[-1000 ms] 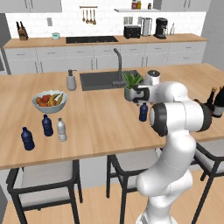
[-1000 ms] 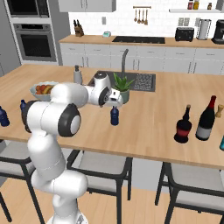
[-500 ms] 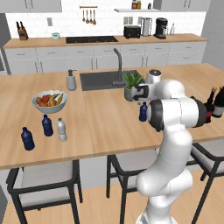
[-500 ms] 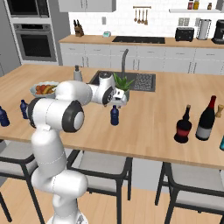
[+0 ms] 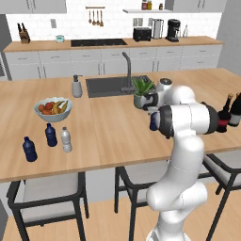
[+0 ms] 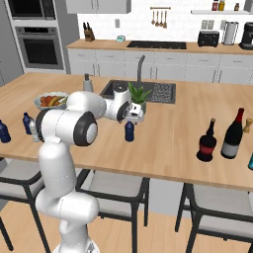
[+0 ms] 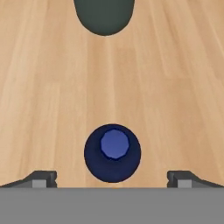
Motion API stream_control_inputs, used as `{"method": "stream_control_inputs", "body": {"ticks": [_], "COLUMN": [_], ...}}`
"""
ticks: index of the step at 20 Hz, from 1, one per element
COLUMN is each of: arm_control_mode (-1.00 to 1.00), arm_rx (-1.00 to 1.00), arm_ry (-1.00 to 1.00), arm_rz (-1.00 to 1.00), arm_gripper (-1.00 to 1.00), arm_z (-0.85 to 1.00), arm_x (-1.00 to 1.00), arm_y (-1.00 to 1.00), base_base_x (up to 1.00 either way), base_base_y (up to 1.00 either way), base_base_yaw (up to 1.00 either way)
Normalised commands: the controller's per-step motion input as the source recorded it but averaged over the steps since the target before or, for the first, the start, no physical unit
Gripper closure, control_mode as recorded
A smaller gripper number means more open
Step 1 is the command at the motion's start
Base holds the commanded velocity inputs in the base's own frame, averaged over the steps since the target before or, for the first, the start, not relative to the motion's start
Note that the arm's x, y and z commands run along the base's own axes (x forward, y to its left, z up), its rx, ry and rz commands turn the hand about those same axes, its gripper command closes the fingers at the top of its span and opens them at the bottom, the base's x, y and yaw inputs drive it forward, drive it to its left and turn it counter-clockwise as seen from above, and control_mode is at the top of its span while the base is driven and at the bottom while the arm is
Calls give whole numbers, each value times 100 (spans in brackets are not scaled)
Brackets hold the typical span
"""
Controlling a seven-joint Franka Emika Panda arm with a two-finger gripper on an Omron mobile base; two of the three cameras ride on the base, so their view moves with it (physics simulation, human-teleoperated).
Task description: Move the plastic bottles in the middle to the plastics group, and the glass bottles in the middle to the glass group.
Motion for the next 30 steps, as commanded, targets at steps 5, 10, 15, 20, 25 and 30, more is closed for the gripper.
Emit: {"method": "stream_control_inputs", "body": {"ticks": [5, 10, 15, 20, 25, 30], "arm_control_mode": [-100, -100, -100, -100, -100, -100], "arm_rx": [0, 0, 0, 0, 0, 0], "arm_ry": [0, 0, 0, 0, 0, 0], "arm_rz": [1, 0, 0, 0, 0, 0], "arm_gripper": [-100, -100, -100, -100, 100, 100], "arm_z": [-20, -3, -15, -5, 0, 0], "arm_x": [22, 14, 1, 0, 0, 0], "arm_y": [0, 0, 0, 0, 0, 0], "base_base_x": [0, 0, 0, 0, 0, 0], "base_base_y": [0, 0, 0, 0, 0, 0], "base_base_yaw": [0, 0, 0, 0, 0, 0]}}
